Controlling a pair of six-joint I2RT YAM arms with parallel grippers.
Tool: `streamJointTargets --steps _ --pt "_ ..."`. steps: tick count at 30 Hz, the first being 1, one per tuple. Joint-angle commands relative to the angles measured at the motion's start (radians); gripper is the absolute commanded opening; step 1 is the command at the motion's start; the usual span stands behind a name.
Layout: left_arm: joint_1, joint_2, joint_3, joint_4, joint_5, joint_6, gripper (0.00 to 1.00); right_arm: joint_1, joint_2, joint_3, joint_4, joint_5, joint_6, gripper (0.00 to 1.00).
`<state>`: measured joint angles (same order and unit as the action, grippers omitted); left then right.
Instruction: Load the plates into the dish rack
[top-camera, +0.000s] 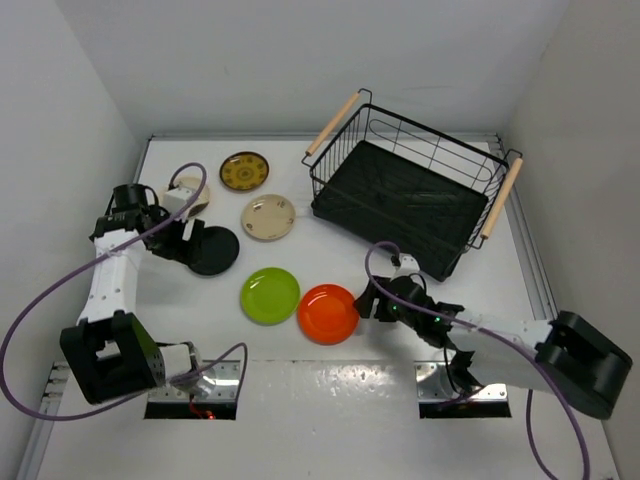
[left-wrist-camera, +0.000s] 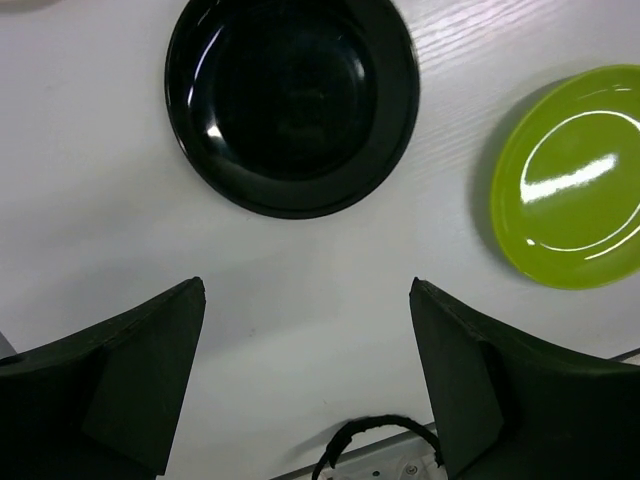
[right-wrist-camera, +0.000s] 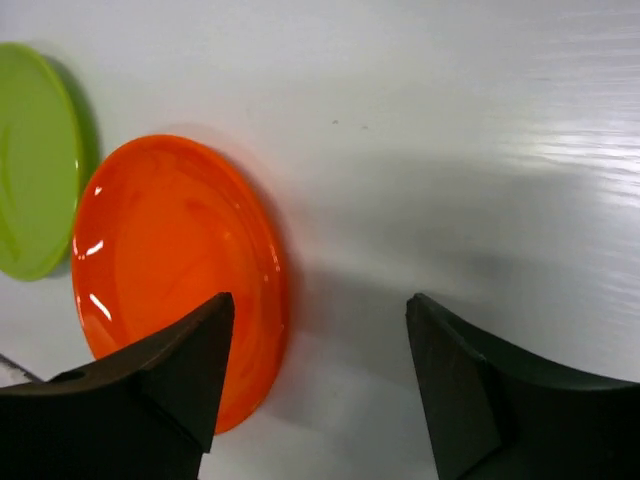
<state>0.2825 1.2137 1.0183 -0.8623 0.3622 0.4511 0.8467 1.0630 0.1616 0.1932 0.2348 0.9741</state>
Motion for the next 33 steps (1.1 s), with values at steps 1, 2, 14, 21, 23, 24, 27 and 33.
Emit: streamJointTargets --steps 1,2,14,21,23,24,27,33 --pt "0.056 0.053 -0.018 0.034 -0.009 -0.012 0.88 0.005 0.148 0.022 0.173 -0.067 0.002 0.69" --pt "0.067 0.053 -0.018 0.045 -0.009 -0.012 0.88 0.002 0.149 0.023 0.173 -0.095 0.002 0.65" --pt "0.089 0.089 -0.096 0.101 -0.077 0.02 0.88 -0.018 0.278 0.065 0.166 -0.21 -0.074 0.36" --pt "0.089 0.089 -0.096 0.101 -0.068 0.02 0.88 -0.107 0.295 0.024 0.204 -0.342 -0.158 0.0" --pt "0.089 0.089 -0.087 0.101 -0.059 0.02 0.88 -0.129 0.255 0.042 0.145 -0.364 -0.222 0.0" --pt "0.089 0.089 -0.087 0.101 -0.058 0.02 0.88 -0.127 0.22 0.05 0.111 -0.37 -0.247 0.0" --pt "0.089 0.089 -0.078 0.101 -0.04 0.011 0.88 -0.129 0.099 0.197 -0.117 -0.396 -0.42 0.0" --pt "0.089 0.11 -0.037 0.101 -0.008 -0.009 0.88 -0.13 -0.113 0.634 -0.53 -0.379 -0.859 0.0"
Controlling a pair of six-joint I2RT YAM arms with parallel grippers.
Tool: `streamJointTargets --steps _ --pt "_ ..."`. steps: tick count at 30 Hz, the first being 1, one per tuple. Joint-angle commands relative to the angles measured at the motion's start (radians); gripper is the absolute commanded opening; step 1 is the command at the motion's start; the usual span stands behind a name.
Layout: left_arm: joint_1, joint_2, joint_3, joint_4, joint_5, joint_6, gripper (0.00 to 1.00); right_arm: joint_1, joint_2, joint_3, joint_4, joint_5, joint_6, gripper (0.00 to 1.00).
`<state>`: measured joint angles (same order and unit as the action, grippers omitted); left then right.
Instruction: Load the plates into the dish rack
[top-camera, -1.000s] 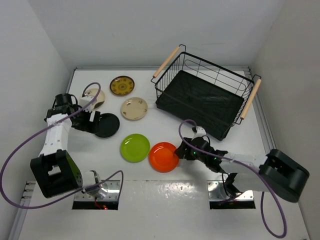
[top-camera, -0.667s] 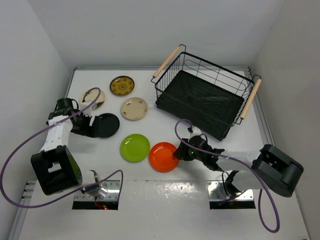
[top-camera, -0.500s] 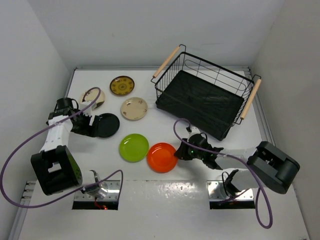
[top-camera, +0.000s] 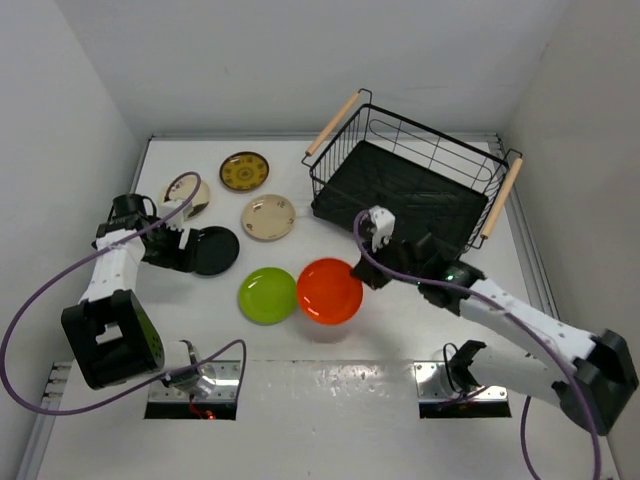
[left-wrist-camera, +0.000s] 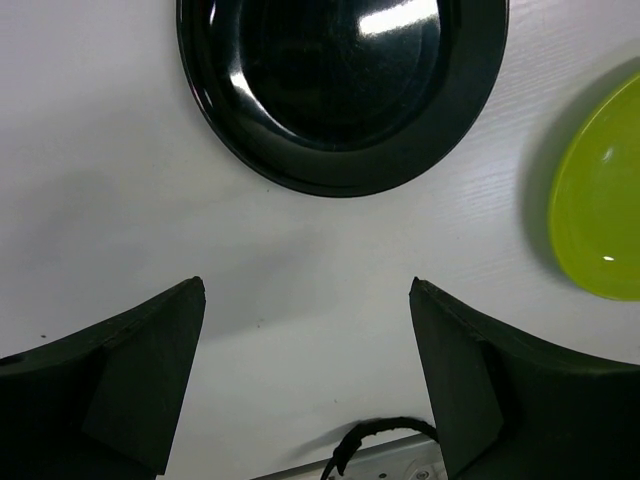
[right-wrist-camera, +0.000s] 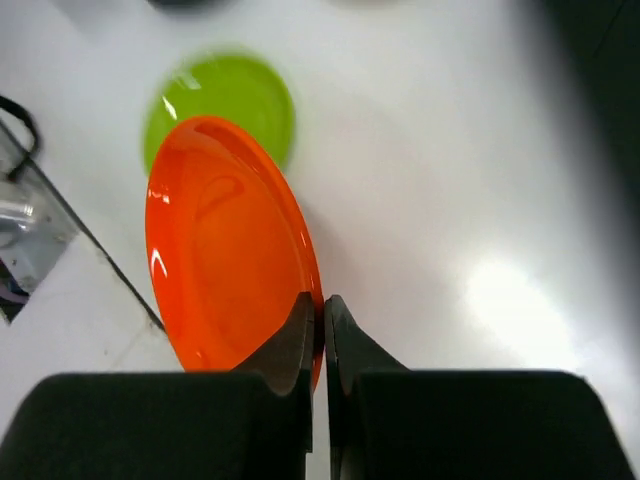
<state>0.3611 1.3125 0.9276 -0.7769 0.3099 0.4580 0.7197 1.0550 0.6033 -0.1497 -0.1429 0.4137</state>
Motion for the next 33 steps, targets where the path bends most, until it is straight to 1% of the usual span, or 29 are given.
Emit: streamJointTargets --steps 1,2,3,4,7,8,9,10,11,12,13,14,15,16,17,18,19,21,23,26,27,28,30,31,32,33 --pt "0.01 0.011 0.069 0.016 0.054 -0.027 0.88 -0.009 -0.113 0.276 -0.198 0.003 -0.332 0.0" --pt "0.001 0.024 0.07 0.016 0.054 -0.027 0.88 -0.025 -0.119 0.318 -0.206 0.037 -0.363 0.0" --pt "0.001 0.024 0.083 0.016 0.054 -0.038 0.88 -0.031 -0.116 0.36 -0.23 0.046 -0.468 0.0" --pt "-0.01 0.024 0.095 0.016 0.054 -0.038 0.88 -0.037 -0.103 0.477 -0.241 0.049 -0.501 0.0" --pt "-0.031 0.034 0.105 0.025 0.054 -0.038 0.88 -0.065 -0.052 0.626 -0.257 0.138 -0.735 0.0" --pt "-0.031 0.034 0.114 0.034 0.054 -0.047 0.88 -0.083 -0.046 0.645 -0.229 0.197 -0.783 0.0" --pt "-0.031 0.034 0.114 0.034 0.054 -0.047 0.88 -0.091 -0.024 0.664 -0.173 0.224 -0.835 0.0" --pt "-0.04 0.034 0.123 0.034 0.054 -0.047 0.88 -0.114 -0.015 0.671 -0.145 0.276 -1.003 0.0" --pt "-0.04 0.034 0.123 0.034 0.054 -0.056 0.88 -0.13 -0.003 0.676 -0.076 0.295 -1.053 0.0" --pt "-0.04 0.034 0.123 0.045 0.054 -0.056 0.88 -0.207 0.017 0.684 -0.045 0.289 -1.091 0.0" --pt "-0.04 0.034 0.123 0.045 0.054 -0.056 0.88 -0.239 0.043 0.696 0.032 0.281 -1.152 0.0" --pt "-0.04 0.034 0.132 0.045 0.054 -0.065 0.88 -0.271 0.056 0.705 0.051 0.267 -1.149 0.0" --pt "-0.04 0.034 0.132 0.054 0.054 -0.065 0.88 -0.373 0.088 0.729 0.061 0.211 -1.133 0.0" --pt "-0.04 0.034 0.132 0.054 0.054 -0.065 0.88 -0.406 0.112 0.742 0.087 0.182 -1.127 0.0" --pt "-0.04 0.034 0.132 0.065 0.054 -0.065 0.88 -0.49 0.15 0.736 0.111 0.102 -1.16 0.0" --pt "-0.04 0.034 0.132 0.065 0.054 -0.065 0.88 -0.509 0.151 0.733 0.111 0.08 -1.161 0.0" --pt "-0.04 0.034 0.132 0.076 0.063 -0.065 0.88 -0.528 0.19 0.73 0.119 0.065 -1.174 0.0" --pt "-0.053 0.045 0.143 0.086 0.063 -0.065 0.88 -0.592 0.218 0.743 0.111 0.019 -1.139 0.0" --pt "-0.065 0.068 0.165 0.096 0.063 -0.056 0.88 -0.624 0.263 0.721 0.101 -0.012 -1.112 0.0" --pt "-0.088 0.1 0.218 0.122 0.063 -0.056 0.87 -0.66 0.292 0.691 0.143 -0.026 -1.099 0.0" --pt "-0.112 0.122 0.238 0.122 0.063 -0.076 0.87 -0.67 0.312 0.693 0.145 -0.027 -1.098 0.0" --pt "-0.113 0.132 0.284 0.122 0.063 -0.088 0.87 -0.686 0.33 0.691 0.145 -0.03 -1.098 0.0" --pt "-0.139 0.142 0.326 0.122 0.063 -0.097 0.86 -0.71 0.364 0.667 0.142 -0.043 -1.13 0.0" --pt "-0.148 0.142 0.342 0.122 0.063 -0.082 0.86 -0.715 0.385 0.656 0.204 -0.046 -1.148 0.0" --pt "-0.148 0.152 0.379 0.122 0.051 -0.082 0.86 -0.715 0.405 0.642 0.232 -0.049 -1.147 0.0" --pt "-0.16 0.152 0.402 0.087 0.035 -0.082 0.86 -0.761 0.416 0.615 0.255 -0.049 -1.139 0.0"
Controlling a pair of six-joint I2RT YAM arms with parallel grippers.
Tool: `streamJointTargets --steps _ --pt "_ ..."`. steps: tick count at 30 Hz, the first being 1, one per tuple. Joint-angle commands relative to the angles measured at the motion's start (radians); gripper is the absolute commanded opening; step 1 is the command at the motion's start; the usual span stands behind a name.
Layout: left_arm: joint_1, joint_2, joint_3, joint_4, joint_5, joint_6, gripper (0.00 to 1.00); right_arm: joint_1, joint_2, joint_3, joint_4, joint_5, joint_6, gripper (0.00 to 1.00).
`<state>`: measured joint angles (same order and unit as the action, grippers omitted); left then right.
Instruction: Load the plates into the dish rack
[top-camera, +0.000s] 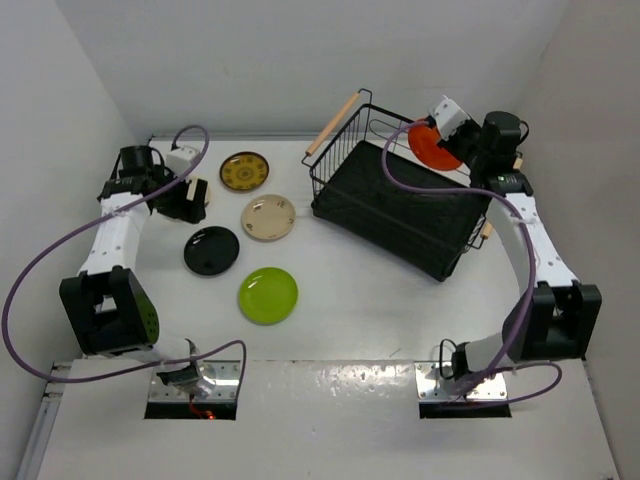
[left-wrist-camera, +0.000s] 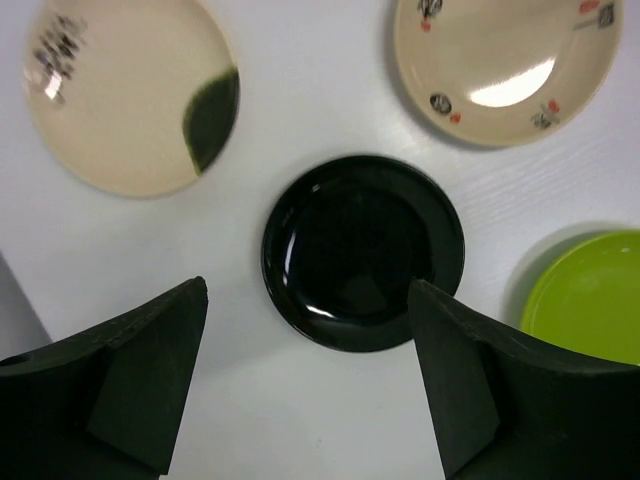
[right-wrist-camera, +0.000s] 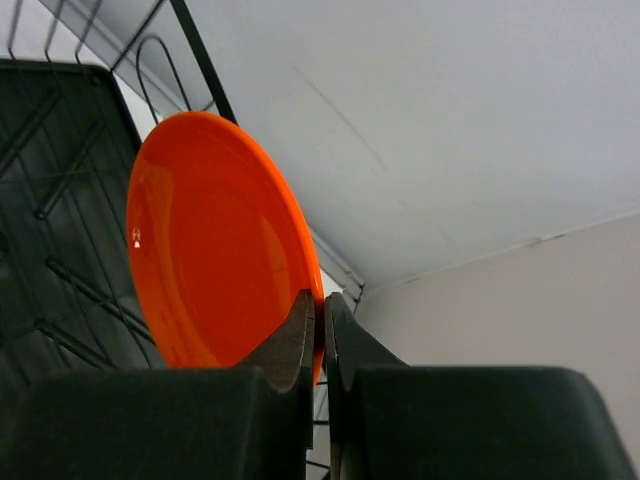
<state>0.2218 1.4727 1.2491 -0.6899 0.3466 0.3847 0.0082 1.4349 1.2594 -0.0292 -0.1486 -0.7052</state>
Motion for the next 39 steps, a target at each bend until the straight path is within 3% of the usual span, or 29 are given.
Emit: streamJointTargets --steps 1,9,16,39 --pt "-0.021 0.001 0.123 -0.02 -0.011 -0.009 0.86 -0.057 0.074 -0.046 0.176 -0.042 -0.014 0.0" --pt "-0.078 0.024 0.17 -0.088 -0.005 0.034 0.86 -0.096 0.192 -0.075 0.345 0.004 -0.034 0.0" --pt "-0.15 0.078 0.17 -0.065 -0.001 -0.006 0.84 -0.125 0.228 -0.068 0.301 -0.065 -0.036 0.0" --pt "-0.15 0.029 0.078 -0.074 -0.058 0.022 0.84 -0.16 0.315 -0.14 0.38 -0.163 -0.129 0.0"
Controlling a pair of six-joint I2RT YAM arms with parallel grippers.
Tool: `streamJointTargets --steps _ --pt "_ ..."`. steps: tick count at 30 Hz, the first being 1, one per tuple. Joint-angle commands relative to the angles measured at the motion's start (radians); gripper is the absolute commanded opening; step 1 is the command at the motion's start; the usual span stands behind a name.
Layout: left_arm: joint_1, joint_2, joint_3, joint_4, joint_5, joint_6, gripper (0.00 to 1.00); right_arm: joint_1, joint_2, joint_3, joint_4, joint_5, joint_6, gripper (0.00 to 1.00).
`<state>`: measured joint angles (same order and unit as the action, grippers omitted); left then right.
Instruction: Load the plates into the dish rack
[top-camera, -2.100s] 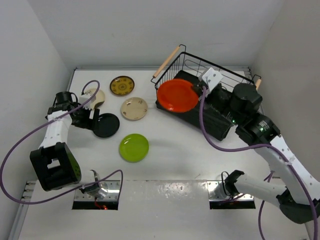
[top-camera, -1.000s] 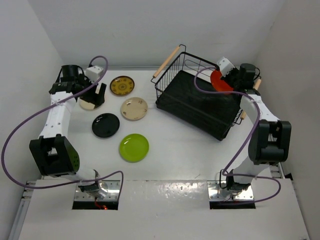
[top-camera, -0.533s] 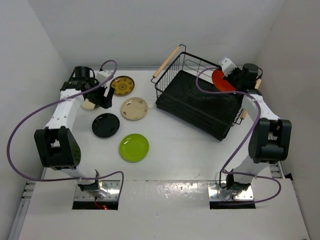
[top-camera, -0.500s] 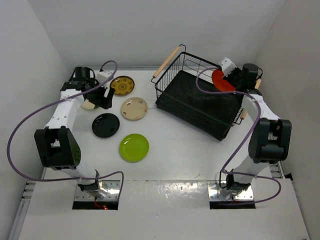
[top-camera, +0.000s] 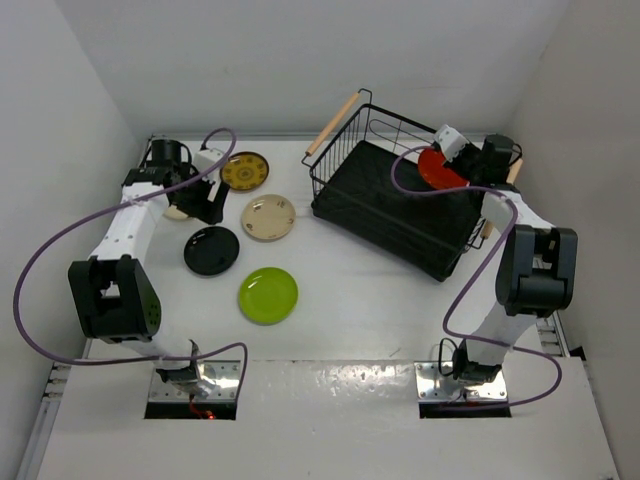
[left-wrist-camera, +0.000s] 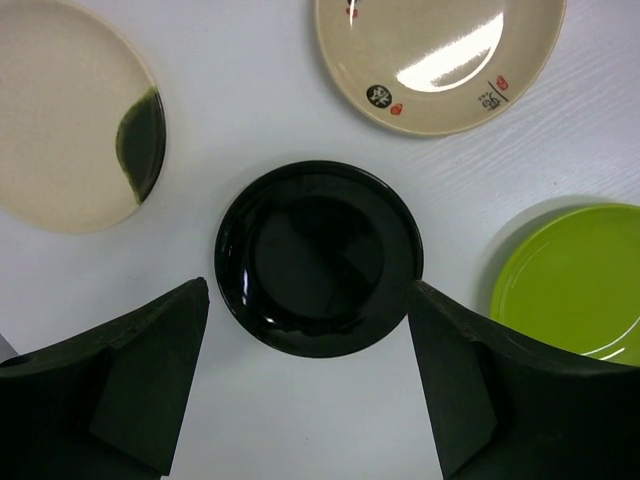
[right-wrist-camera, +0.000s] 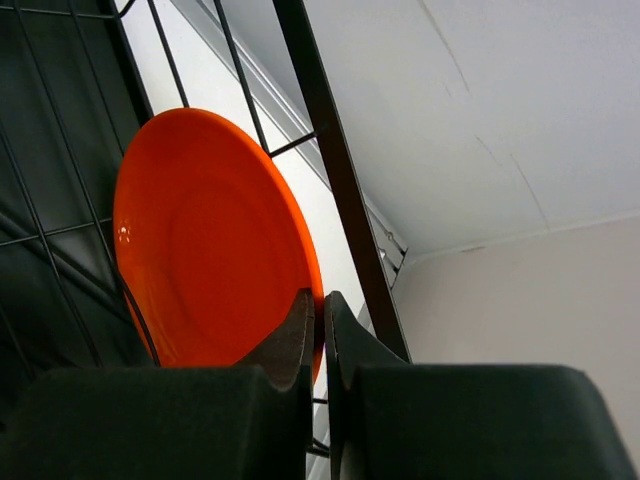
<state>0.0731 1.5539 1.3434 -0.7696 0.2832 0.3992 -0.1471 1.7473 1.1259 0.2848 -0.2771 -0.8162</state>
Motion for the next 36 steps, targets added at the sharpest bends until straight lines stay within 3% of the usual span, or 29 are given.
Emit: streamJointTargets --steps 1,11,14,20,21,22,27,33,36 --pt "-0.001 -0.052 -0.027 0.006 0.005 0.007 0.84 -0.005 0.004 -0.015 0.068 -0.034 -0.024 0.0" --pt "0.037 -0.092 -0.087 -0.013 -0.016 0.046 0.87 -0.037 -0.044 -0.092 0.117 0.033 -0.086 0.0" --pt "0.047 -0.092 -0.096 -0.013 -0.007 0.055 0.87 -0.048 -0.055 -0.087 0.108 0.018 -0.058 0.08" --pt "0.047 -0.074 -0.096 -0.013 0.002 0.075 0.87 -0.046 -0.057 -0.069 0.085 0.007 -0.023 0.11" --pt "0.047 -0.074 -0.096 -0.013 0.002 0.084 0.87 -0.048 -0.063 -0.067 0.08 0.009 -0.018 0.14" --pt "0.047 -0.074 -0.096 -0.013 0.002 0.084 0.87 -0.046 -0.065 -0.067 0.073 0.009 -0.017 0.31" --pt "0.047 -0.074 -0.105 -0.022 0.011 0.108 0.88 -0.048 -0.089 -0.066 0.071 0.007 0.002 0.71" --pt "0.047 -0.006 -0.125 -0.04 0.031 0.139 0.91 -0.046 -0.14 -0.041 0.108 -0.019 0.117 0.81" --pt "0.091 0.049 -0.055 -0.04 0.056 0.081 0.91 -0.04 -0.175 -0.017 0.09 -0.043 0.157 0.83"
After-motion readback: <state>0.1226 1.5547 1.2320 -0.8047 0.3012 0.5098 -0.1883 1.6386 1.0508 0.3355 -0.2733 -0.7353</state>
